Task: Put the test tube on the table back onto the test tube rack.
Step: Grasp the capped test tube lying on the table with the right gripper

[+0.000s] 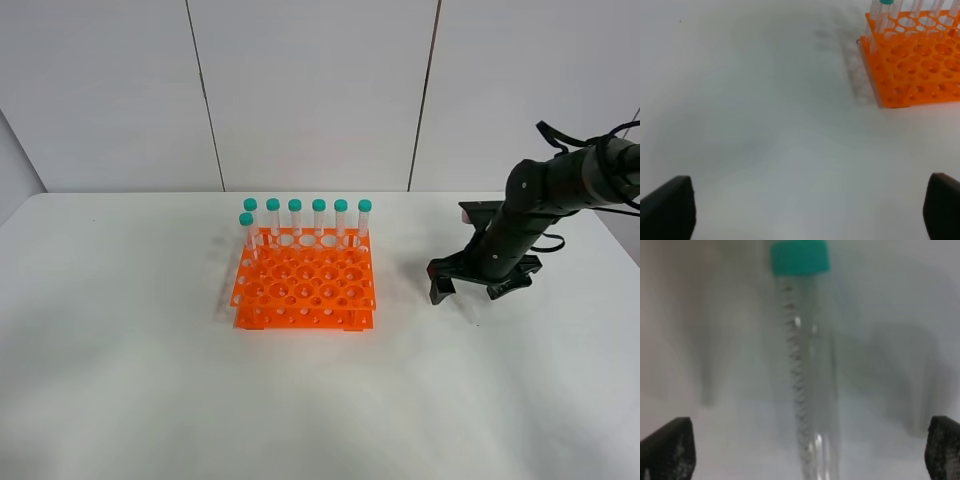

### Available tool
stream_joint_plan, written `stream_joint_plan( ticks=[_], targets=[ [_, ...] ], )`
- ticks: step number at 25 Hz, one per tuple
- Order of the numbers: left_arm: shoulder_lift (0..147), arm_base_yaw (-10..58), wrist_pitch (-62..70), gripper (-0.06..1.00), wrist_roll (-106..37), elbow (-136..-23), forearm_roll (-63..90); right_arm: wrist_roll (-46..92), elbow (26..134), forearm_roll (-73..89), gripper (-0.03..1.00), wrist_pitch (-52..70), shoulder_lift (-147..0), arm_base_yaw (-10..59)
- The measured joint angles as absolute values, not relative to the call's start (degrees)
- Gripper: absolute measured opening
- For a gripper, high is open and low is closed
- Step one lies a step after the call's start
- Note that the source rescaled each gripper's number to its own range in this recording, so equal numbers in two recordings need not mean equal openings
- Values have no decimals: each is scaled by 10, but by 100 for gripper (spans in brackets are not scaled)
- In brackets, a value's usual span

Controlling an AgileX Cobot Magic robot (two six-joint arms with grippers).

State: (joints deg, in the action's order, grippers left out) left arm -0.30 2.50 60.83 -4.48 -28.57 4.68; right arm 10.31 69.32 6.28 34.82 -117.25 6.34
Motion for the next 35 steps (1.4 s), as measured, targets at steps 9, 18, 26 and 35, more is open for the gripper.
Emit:
stream_joint_plan(
  ticks=[9, 18, 26, 35],
  targets=[
    [-3, 25, 608, 100, -45, -286, 47, 90, 693, 55, 100, 336, -1172, 76],
    [-3, 25, 608, 100, -45, -286, 47, 95, 693, 51, 100, 335, -1178, 66],
    [-4, 25, 608, 100, -45, -286, 47, 100, 697, 50, 87, 335, -1191, 66],
    [-4, 25, 608, 100, -45, -286, 47, 99, 697, 47, 3, 358, -1186, 66]
  ],
)
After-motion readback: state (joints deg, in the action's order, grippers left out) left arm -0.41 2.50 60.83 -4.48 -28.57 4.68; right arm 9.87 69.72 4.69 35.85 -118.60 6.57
